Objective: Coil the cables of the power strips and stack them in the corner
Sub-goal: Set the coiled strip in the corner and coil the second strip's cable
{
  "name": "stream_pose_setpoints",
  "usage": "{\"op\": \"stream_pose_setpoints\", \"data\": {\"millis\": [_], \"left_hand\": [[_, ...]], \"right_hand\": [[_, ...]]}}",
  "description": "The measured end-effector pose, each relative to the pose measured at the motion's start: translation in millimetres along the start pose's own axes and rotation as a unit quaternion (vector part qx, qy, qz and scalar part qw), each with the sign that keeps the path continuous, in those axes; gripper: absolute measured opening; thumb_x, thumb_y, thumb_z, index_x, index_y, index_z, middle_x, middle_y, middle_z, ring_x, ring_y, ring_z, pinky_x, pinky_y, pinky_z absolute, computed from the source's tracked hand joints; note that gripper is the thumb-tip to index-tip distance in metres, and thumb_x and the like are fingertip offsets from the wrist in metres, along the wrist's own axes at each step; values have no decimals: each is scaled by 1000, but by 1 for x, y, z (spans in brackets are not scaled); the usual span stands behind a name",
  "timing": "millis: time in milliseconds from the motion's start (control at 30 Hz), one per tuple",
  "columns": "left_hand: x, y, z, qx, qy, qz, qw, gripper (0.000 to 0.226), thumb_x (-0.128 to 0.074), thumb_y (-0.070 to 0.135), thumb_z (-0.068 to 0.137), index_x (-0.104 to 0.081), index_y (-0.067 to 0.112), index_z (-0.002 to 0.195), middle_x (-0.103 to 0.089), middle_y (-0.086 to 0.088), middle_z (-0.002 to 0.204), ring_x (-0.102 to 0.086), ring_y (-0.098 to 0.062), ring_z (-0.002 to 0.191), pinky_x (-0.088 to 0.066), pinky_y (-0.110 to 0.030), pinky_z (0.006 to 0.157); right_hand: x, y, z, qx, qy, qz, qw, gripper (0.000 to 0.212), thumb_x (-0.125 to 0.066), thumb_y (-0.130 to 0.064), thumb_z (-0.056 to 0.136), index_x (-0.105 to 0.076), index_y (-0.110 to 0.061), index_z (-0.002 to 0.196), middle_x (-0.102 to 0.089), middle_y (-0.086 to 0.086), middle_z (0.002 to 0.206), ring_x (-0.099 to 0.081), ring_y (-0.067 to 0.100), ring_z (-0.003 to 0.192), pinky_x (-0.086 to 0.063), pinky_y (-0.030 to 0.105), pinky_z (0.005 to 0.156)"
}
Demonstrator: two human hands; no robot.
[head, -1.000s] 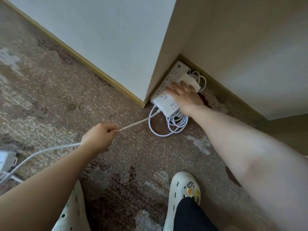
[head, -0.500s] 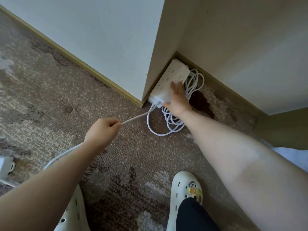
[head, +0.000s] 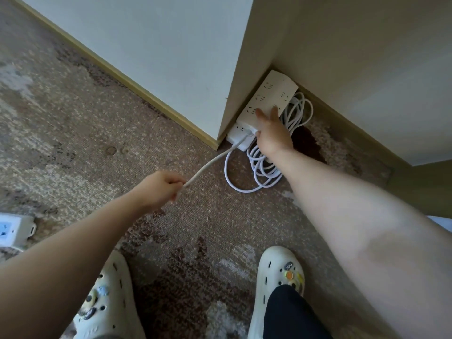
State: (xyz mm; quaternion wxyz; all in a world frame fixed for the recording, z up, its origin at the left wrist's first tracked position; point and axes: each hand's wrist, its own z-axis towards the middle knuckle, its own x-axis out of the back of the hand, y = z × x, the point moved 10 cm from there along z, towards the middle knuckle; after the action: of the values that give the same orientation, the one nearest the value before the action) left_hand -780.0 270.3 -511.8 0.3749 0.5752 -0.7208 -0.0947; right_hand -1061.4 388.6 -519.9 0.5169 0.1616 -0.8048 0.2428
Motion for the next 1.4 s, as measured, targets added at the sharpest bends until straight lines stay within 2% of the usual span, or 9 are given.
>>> {"op": "stream_pose_setpoints", "data": {"millis": [267,400,467,600,700,800,1067,1233,1400], "left_hand": [[13,-1,-10,6,12,-7,1000,24,-49,16,97,-71,21,90,-63,3,65,-44,-10,48,-38,-24,49],[17,21,-26,7,21,20,1000,22,-52,20,97,-71,16,88,-67,2,70,-45,-9,47,-37,-21,45],[20,35,-34,3,12,28,1000,18,-54,15,95,-71,18,90,-67,1,74,-48,-9,51,-38,-21,46],[33,67,-54,-31,11,34,999,22,-61,9,89,-67,27,79,-67,4,75,-59,-13,67,-43,-24,56],[47,80,-68,-45,43,32,998,15,-63,12,89,-73,20,81,-71,-1,75,-64,-18,66,-53,-31,60],[57,67,-78,-23,68,12,997,16,-58,14,93,-72,16,86,-71,-3,78,-58,-16,59,-49,-25,53],[86,-5,-114,40,29,-62,997,26,-47,25,100,-70,19,91,-56,-3,64,-45,-14,54,-39,-26,55],[108,53,-121,-12,98,-55,994,24,-51,26,98,-73,17,91,-51,2,65,-41,-10,51,-33,-19,44],[131,93,-135,-62,135,-120,982,25,-53,28,97,-72,16,88,-46,4,57,-37,-11,47,-31,-22,44]], "right_hand": [[11,-5,-10,-31,-27,19,999,67,-44,-11,104,-14,-32,159,3,10,168,-27,38,147,-42,43,109],[48,-49,-75,53,60,80,994,39,-45,-7,98,-57,-19,133,-56,9,135,-58,30,117,-53,42,90],[45,-78,-114,116,4,122,986,30,-45,-9,99,-69,-17,116,-67,4,117,-62,24,103,-53,40,87],[30,-127,-153,196,-134,145,960,35,-46,-5,101,-64,-16,129,-59,-4,135,-53,13,120,-34,19,98],[22,-141,-156,202,-183,131,953,24,-53,-16,102,-68,-16,122,-59,-6,113,-53,11,97,-38,26,85],[24,-144,-147,196,-173,110,959,19,-53,-25,103,-70,-17,110,-56,-8,96,-48,10,76,-38,31,71],[16,-151,-135,171,-136,105,970,20,-49,-28,104,-66,-19,110,-60,-2,107,-49,9,72,-35,29,59],[41,-167,-153,185,-152,89,967,24,-50,-50,98,-64,-32,107,-57,-3,102,-55,16,90,-47,36,75],[88,-167,-152,135,-113,226,958,28,-43,-36,105,-57,-24,83,-54,-4,71,-45,14,58,-31,31,54]]}}
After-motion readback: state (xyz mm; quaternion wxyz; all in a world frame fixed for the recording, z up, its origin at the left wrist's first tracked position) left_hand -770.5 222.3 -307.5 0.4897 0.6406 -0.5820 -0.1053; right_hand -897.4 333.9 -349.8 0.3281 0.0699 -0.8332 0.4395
